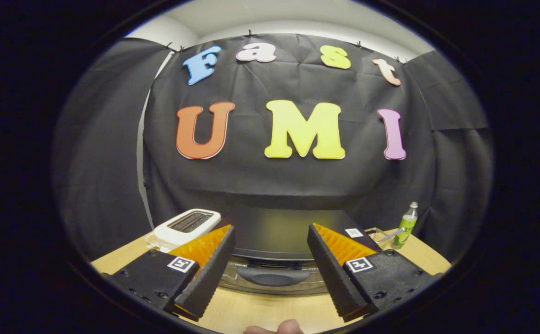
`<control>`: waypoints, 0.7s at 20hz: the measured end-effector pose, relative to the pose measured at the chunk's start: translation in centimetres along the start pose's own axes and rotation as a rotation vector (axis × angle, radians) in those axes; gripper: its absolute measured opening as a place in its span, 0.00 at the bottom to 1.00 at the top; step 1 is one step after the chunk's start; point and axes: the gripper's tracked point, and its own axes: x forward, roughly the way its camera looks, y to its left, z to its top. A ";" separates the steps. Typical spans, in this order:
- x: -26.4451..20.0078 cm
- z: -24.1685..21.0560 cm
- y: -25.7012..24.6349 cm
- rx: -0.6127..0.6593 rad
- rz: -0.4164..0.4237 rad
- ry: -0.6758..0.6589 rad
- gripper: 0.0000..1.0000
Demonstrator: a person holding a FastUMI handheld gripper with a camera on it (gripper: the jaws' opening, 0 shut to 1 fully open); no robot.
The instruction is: Open the toaster oven, put the food inside, and close the toaster oven door.
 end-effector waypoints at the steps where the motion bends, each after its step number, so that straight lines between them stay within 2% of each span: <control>1: 0.8 -0.8 0.3 0.018 0.012 0.012 1.00; 8: 3.4 -5.1 -0.1 0.016 -0.029 0.080 1.00; 12: 3.2 -6.1 -1.0 -0.103 -0.110 0.062 1.00; 14: 2.5 -6.6 -1.1 -0.029 -0.103 0.040 1.00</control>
